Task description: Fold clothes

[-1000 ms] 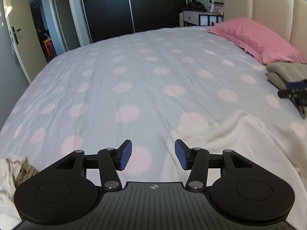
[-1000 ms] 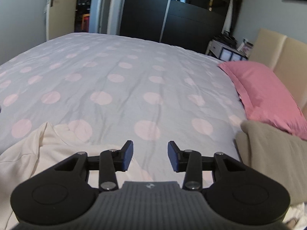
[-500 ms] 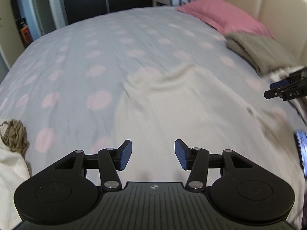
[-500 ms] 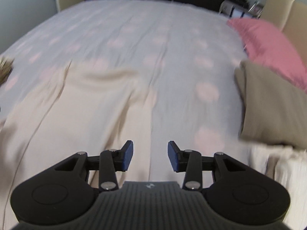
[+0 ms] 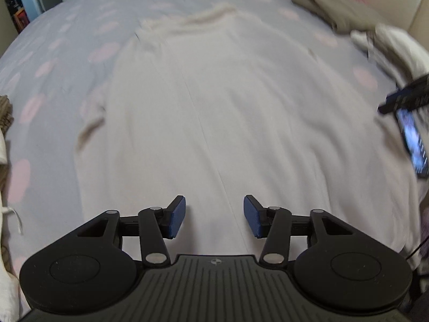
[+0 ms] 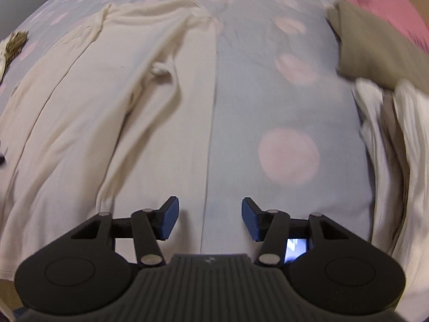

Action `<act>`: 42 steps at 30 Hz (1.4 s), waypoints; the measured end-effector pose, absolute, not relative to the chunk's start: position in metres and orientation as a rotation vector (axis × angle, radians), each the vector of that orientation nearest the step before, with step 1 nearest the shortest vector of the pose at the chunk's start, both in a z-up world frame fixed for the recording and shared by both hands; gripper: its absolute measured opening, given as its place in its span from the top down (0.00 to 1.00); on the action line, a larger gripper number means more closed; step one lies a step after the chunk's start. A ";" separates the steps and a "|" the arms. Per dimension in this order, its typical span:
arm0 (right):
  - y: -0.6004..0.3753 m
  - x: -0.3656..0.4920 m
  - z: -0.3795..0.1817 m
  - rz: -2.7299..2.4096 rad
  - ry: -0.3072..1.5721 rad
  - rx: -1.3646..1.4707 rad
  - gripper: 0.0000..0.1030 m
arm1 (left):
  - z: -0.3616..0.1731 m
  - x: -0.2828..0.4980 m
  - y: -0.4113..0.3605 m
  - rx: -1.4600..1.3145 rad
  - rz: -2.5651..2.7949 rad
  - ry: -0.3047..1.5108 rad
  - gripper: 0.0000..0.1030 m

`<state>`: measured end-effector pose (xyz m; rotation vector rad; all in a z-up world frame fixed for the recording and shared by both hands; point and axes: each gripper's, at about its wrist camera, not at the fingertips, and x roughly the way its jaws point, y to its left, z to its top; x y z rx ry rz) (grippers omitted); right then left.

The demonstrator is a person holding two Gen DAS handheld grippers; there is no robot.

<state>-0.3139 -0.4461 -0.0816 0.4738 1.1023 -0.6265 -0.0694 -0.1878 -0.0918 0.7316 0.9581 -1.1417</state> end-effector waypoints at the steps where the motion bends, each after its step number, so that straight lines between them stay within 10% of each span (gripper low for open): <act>1: -0.447 -0.318 -0.084 -0.627 1.100 0.496 0.46 | -0.097 -0.070 -0.187 0.737 -1.129 0.966 0.61; 5: -0.442 -0.320 -0.096 -0.589 1.124 0.544 0.51 | -0.105 -0.075 -0.187 0.763 -1.101 0.959 0.62; 10: -0.432 -0.312 -0.098 -0.526 1.150 0.521 0.96 | -0.106 -0.073 -0.189 0.780 -1.065 0.934 0.81; 21: -0.481 -0.339 -0.019 -0.794 0.947 0.500 0.96 | -0.081 -0.051 -0.176 0.630 -1.051 0.944 0.97; 42: -0.546 -0.373 0.001 -1.166 0.839 0.402 0.87 | 0.055 0.113 -0.117 0.280 -0.698 0.745 0.97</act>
